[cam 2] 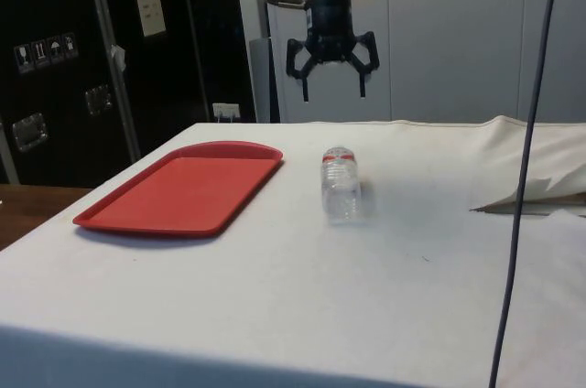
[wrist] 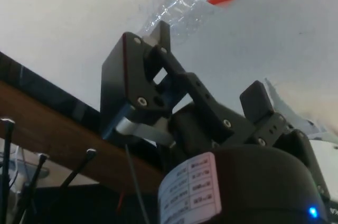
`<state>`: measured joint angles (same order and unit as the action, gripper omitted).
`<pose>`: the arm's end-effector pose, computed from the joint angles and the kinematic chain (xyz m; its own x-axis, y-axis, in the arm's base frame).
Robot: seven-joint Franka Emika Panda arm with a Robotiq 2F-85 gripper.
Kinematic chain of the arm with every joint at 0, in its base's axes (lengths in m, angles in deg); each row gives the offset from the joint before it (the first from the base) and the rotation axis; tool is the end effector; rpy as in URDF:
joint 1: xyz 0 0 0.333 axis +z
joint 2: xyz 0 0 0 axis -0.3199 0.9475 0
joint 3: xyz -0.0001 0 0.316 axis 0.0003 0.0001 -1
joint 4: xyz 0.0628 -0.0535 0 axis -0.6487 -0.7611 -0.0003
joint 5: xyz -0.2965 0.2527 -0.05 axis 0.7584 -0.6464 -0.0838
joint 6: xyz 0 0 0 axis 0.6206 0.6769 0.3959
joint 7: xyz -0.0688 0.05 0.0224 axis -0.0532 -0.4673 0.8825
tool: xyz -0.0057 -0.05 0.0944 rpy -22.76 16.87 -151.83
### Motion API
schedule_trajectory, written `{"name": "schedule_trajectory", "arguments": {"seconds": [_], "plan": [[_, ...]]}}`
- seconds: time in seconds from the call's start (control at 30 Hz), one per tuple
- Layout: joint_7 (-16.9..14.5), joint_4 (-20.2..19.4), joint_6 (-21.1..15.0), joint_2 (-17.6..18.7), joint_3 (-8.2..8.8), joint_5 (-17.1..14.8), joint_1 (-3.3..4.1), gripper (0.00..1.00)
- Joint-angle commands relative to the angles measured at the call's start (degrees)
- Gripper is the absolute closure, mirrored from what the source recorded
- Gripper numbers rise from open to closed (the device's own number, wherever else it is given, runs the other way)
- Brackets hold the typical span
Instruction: Place the bottle upright on the tray.
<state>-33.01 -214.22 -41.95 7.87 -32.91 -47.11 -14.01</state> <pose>0.4778 -0.1692 0.2925 0.2510 -0.9008 -0.3544 -0.9641 -0.2655 -0.0078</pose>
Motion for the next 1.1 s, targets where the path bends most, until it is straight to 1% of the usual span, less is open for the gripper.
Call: {"name": "schedule_trajectory", "arguments": {"seconds": [0.0, 0.03, 0.07, 0.1, 0.17, 0.33, 0.37, 0.4, 0.67, 0.7, 0.73, 0.77, 0.87, 0.9, 0.97, 1.0, 1.03, 1.07], "plan": [[-0.92, 0.34, 0.92, 0.4, -0.06, -1.32, -0.23, 0.0], [-1.09, 0.4, 1.2, 0.52, 0.0, -1.6, -0.29, 0.0], [-0.23, 0.06, 0.23, 0.11, 0.06, -0.29, 0.0, 0.0], [-1.09, 0.4, 1.2, 0.52, 0.0, -1.6, -0.29, 0.0], [-1.83, 0.63, 1.89, 1.15, 0.11, -2.69, -0.34, 0.0], [-3.21, 1.49, 3.67, 2.69, 0.52, -4.87, -0.4, 0.0], [-2.75, 1.26, 3.04, 2.52, 0.74, -4.07, -0.06, 0.0], [-3.5, 1.66, 4.01, 3.04, 0.63, -5.21, -0.4, 0.0], [-5.1, 3.44, 6.65, 5.56, 1.15, -8.08, -0.46, 0.0], [-5.56, 3.9, 7.33, 6.19, 1.32, -8.82, -0.52, 0.0], [-4.93, 3.44, 6.47, 5.79, 1.49, -7.85, -0.11, 0.0], [-5.73, 4.07, 7.68, 6.53, 1.38, -9.17, -0.52, 0.0], [-6.25, 4.76, 8.77, 7.51, 1.55, -10.08, -0.57, 0.0], [-6.65, 5.21, 9.57, 8.14, 1.66, -10.83, -0.63, 0.0], [-7.05, 5.67, 10.26, 8.82, 1.83, -11.57, -0.63, 0.0], [-6.59, 5.33, 9.51, 8.42, 2.06, -10.77, -0.23, 0.0], [-6.82, 5.56, 9.91, 8.77, 2.12, -11.12, -0.23, 0.0], [-7.45, 6.13, 11.06, 9.45, 1.95, -12.2, -0.69, 0.0]]}}
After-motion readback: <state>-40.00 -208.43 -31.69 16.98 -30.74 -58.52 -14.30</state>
